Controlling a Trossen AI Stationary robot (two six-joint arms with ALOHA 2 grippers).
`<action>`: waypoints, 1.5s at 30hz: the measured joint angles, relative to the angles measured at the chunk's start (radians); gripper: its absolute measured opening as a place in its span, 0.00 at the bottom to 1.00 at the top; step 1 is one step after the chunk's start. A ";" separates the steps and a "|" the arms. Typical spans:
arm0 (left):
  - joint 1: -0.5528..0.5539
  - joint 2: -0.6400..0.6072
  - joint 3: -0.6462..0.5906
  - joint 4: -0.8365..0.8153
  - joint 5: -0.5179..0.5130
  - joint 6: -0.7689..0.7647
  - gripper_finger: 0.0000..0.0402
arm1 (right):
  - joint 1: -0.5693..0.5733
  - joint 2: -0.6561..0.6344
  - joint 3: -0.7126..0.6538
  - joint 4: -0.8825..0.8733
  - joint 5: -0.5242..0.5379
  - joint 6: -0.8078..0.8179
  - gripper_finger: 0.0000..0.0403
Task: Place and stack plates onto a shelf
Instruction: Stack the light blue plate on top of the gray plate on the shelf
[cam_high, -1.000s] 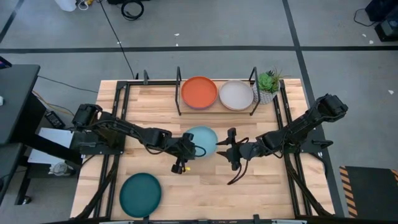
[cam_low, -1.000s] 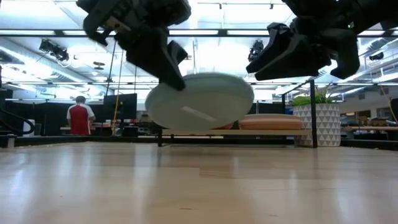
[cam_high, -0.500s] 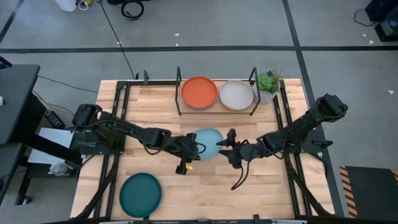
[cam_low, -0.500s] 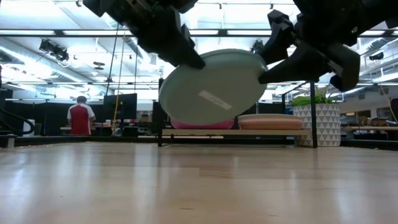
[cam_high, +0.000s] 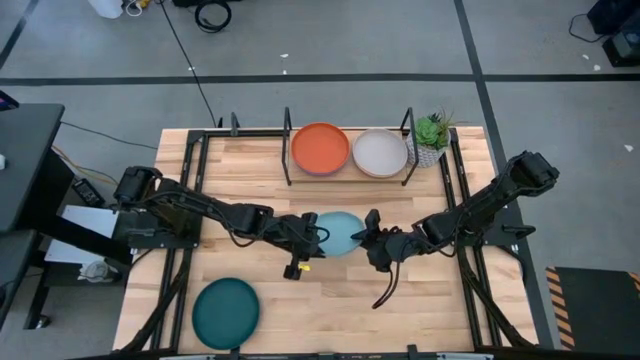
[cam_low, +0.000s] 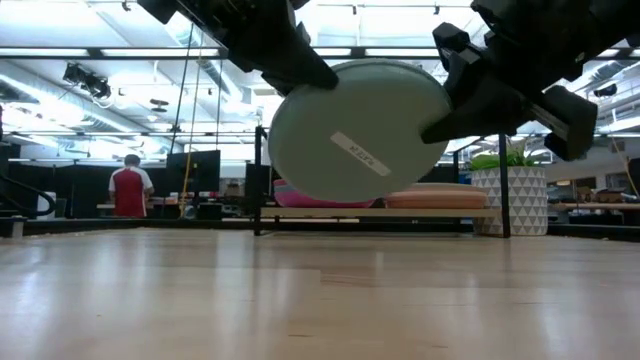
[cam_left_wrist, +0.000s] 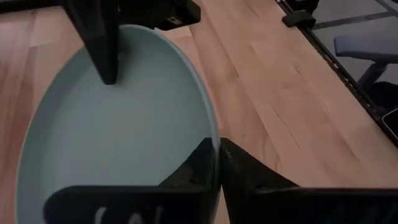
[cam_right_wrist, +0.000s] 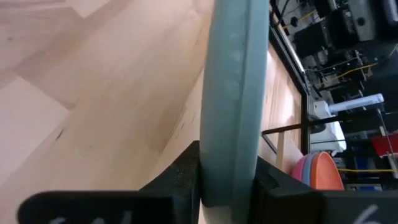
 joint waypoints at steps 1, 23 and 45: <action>0.000 0.000 0.000 0.001 -0.001 0.000 0.08 | 0.000 0.000 0.000 -0.004 -0.001 0.002 0.18; -0.019 -0.233 -0.001 -0.290 -0.205 0.087 0.44 | -0.018 -0.002 0.014 0.001 0.140 0.083 0.17; -0.051 -0.233 -0.002 -0.394 -0.262 0.010 0.44 | -0.350 -0.002 0.217 -0.491 0.362 0.241 0.17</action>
